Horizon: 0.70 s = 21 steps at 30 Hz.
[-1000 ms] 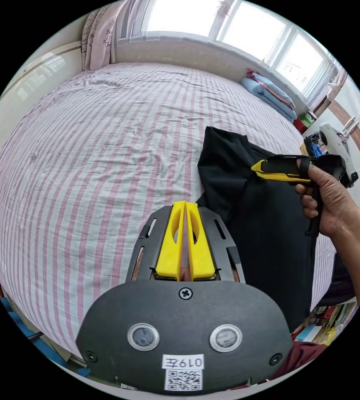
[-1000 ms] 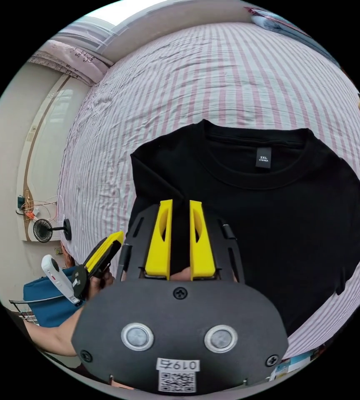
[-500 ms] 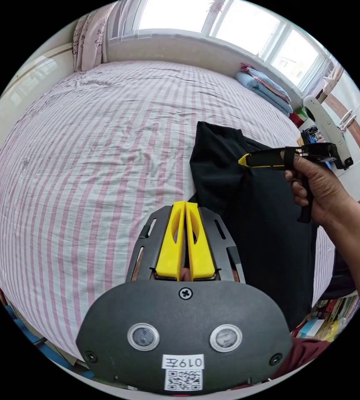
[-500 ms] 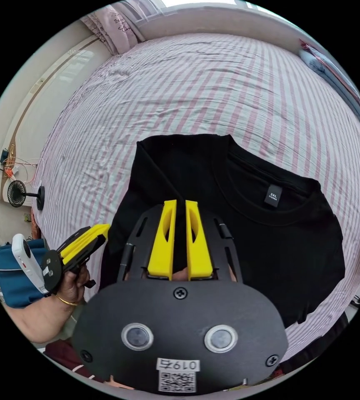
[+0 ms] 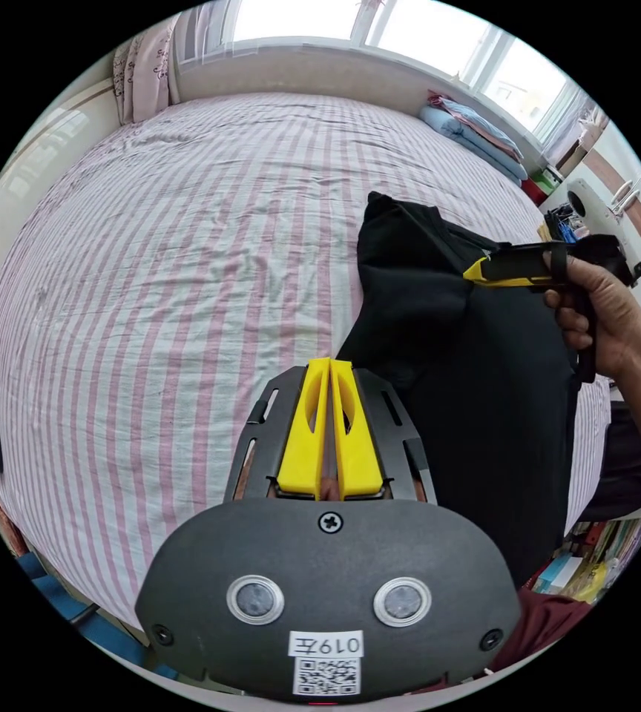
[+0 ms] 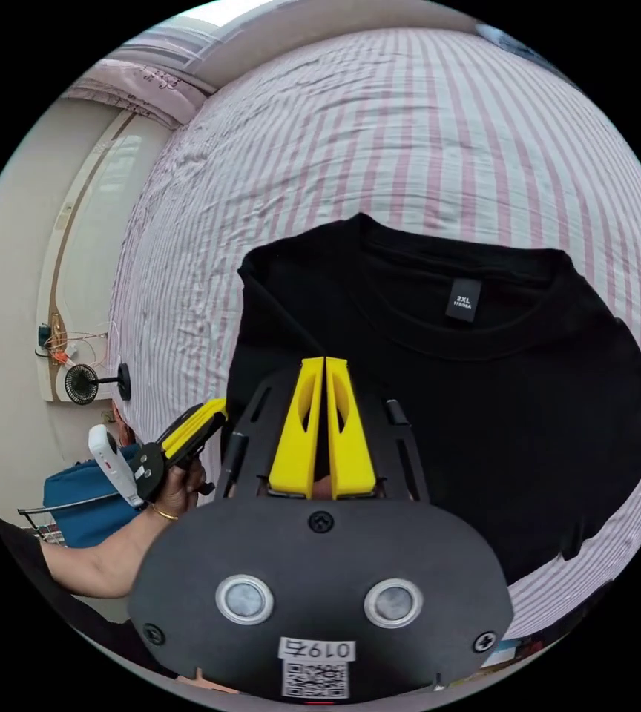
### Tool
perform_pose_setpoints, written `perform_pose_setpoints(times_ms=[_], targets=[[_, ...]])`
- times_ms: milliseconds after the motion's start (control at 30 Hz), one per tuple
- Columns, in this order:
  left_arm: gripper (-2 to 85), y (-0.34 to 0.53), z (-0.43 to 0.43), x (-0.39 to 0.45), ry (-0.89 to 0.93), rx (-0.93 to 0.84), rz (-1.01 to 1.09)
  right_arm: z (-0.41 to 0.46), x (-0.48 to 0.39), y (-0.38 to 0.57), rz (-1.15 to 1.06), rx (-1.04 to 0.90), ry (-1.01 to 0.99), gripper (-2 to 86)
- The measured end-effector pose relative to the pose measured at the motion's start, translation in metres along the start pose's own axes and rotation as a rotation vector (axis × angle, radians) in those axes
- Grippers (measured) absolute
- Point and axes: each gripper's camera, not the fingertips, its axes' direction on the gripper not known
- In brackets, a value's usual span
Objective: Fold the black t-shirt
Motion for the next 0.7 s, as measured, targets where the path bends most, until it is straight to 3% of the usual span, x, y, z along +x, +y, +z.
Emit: perform_pose_setpoints(times_ms=[167,267,433,700], targets=[[0.7,-0.004,0.003,0.002,-0.019,-0.007,-0.011,-0.017,-0.006,-0.021,-0.064,0.045,0.034,8.1],[0.7,-0.004,-0.004,-0.002,-0.028,0.035,-0.058,-0.038,-0.021,-0.045,-0.170,0.118,-0.048,9.5],[0.7,-0.006,-0.017,0.001,0.087,0.148,-0.065,-0.027,-0.064,-0.126,-0.407,-0.053,-0.043,11.0],[0.7,-0.009,-0.002,0.015,0.099,0.126,-0.034,-0.006,-0.097,-0.193,-0.505,-0.308,-0.003,6.4]])
